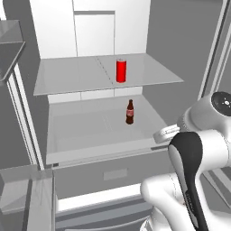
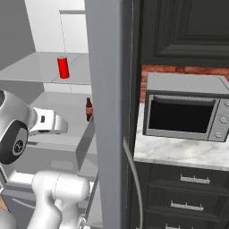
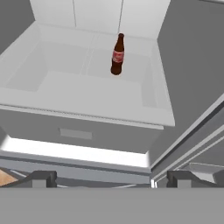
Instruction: Open the fridge, grab two sodas, and place both sodas inside the bowl with ice on the dining counter.
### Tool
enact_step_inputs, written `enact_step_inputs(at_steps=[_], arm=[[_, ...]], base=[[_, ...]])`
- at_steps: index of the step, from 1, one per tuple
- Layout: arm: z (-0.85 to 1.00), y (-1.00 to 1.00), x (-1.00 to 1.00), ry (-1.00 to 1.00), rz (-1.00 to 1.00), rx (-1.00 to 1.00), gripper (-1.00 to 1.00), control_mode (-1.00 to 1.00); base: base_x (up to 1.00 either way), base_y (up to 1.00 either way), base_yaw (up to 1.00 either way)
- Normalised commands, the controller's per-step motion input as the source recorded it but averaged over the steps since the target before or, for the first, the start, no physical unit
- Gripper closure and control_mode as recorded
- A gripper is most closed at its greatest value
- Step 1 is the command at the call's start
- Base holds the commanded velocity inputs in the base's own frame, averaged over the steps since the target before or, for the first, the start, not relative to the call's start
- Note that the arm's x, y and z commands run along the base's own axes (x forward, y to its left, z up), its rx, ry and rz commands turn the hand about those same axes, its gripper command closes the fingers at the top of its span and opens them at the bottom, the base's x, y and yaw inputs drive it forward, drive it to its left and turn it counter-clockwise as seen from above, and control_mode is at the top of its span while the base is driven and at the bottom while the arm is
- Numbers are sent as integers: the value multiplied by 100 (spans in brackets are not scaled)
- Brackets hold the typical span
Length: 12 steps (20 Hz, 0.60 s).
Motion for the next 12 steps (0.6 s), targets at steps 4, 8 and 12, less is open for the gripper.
enact_step_inputs(at_steps=[4,8,12], arm=[[0,0,0,0,0,0,-100,100],[0,0,0,0,0,0,-100,100],[0,0,0,0,0,0,-100,100]], base=[[10,49,0],[30,49,0],[53,38,0]])
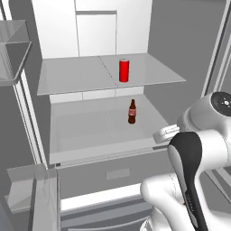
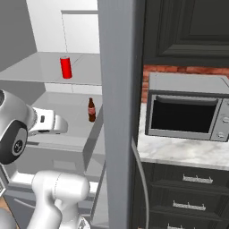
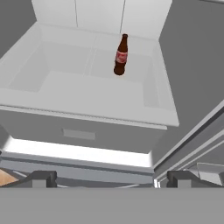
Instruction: Open the fridge, grab two sodas, and place both sodas inside the bowl with ice on the dining counter.
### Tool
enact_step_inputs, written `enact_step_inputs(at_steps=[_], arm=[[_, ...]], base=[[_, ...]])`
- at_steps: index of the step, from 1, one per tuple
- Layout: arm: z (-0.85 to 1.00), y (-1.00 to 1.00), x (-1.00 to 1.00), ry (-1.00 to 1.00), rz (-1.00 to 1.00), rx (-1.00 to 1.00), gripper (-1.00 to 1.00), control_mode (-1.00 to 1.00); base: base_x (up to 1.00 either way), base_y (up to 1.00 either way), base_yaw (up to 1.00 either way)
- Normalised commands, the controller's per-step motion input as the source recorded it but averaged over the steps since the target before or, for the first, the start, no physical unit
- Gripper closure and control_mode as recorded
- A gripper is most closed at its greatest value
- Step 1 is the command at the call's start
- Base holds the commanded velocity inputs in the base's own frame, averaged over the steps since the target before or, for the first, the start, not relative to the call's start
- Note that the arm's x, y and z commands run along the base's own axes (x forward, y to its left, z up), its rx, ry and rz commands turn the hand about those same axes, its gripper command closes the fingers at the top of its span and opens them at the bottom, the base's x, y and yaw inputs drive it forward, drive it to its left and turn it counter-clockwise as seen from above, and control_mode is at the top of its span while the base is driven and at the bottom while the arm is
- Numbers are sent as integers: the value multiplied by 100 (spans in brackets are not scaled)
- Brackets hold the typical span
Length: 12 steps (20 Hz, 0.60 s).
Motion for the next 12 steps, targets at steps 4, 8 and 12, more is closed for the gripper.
enact_step_inputs(at_steps=[4,8,12], arm=[[0,0,0,0,0,0,-100,100],[-37,13,63,-11,0,10,-100,-100],[-55,0,36,-30,0,6,-100,-100]], base=[[76,38,0],[0,0,0],[0,0,0]])
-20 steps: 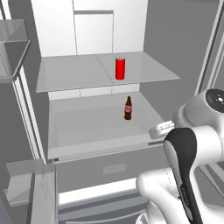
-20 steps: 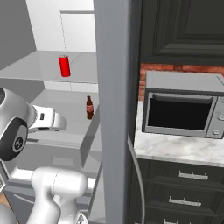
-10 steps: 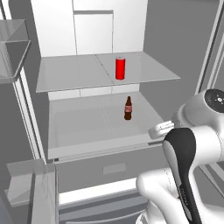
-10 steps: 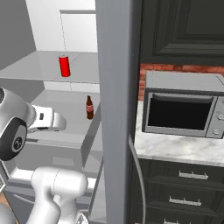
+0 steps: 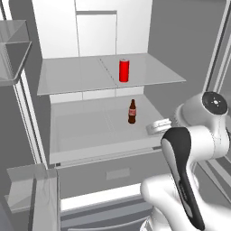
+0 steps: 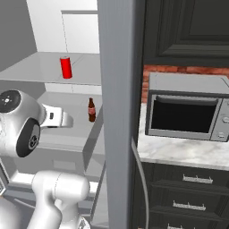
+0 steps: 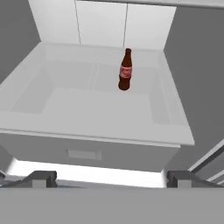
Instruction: Open the fridge, grab two sodas, and place both sodas inside the bowl with ice on the dining counter.
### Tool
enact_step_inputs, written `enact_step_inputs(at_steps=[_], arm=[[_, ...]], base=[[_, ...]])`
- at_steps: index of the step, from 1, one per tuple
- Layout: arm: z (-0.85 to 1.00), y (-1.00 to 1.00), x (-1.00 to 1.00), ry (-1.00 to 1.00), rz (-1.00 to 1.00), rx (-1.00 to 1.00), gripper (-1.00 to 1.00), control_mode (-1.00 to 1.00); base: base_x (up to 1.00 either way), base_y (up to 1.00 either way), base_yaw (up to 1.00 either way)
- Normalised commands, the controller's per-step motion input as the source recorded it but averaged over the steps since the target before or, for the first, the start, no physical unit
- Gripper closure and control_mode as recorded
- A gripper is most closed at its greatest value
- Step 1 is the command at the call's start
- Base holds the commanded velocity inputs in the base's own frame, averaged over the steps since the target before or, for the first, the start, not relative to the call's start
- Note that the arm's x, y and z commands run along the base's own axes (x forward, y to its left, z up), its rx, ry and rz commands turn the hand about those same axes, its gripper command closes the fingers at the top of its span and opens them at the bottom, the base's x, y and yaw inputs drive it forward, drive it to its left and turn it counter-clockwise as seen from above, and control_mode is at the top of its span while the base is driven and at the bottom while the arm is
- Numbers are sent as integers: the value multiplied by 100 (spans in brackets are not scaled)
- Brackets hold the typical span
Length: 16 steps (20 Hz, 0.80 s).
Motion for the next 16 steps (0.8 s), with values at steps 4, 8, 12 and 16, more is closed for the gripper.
enact_step_inputs(at_steps=[4,8,12,16], arm=[[-46,2,23,-24,-1,1,-100,-100],[-52,0,20,-18,-3,0,-100,-100],[-86,0,3,-27,-3,0,-100,-100],[-74,0,20,-26,0,0,-100,-100]], base=[[0,0,0],[0,0,0],[0,0,0],[0,0,0]])
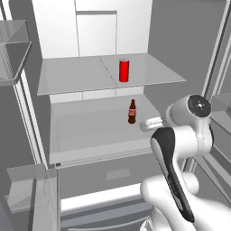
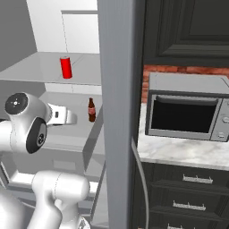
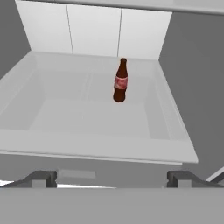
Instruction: Open the fridge, grab two sodas, and place both sodas inside the bowl with ice on the dining counter.
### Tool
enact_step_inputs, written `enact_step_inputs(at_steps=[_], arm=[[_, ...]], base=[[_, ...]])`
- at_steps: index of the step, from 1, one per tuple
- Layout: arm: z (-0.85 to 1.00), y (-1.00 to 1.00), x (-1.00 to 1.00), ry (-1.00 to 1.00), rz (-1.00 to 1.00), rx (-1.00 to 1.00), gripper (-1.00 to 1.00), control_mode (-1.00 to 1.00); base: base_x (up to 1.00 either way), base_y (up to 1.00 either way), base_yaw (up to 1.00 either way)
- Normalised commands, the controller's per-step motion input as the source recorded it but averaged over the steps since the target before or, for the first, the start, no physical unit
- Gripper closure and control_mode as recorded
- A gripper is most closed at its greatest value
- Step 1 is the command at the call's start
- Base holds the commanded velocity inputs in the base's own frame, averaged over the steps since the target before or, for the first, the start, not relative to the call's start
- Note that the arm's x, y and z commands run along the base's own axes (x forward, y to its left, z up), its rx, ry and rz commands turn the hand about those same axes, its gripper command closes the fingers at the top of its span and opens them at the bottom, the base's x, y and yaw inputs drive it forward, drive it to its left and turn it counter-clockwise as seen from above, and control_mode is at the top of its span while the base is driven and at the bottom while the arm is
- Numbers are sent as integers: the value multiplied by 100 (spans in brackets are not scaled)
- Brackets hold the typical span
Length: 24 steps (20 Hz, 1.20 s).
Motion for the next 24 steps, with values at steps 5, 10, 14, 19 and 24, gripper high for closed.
enact_step_inputs(at_steps=[5,10,14,19,24], arm=[[-75,0,39,-28,0,1,-100,-100],[-80,-4,47,-31,1,1,-100,-100],[-28,-13,51,-24,1,12,-100,-100],[-6,0,22,-8,0,8,-100,-100],[-7,0,27,2,0,0,-100,-100]], base=[[0,0,0],[0,0,0],[0,0,0],[0,0,0],[0,0,0]])
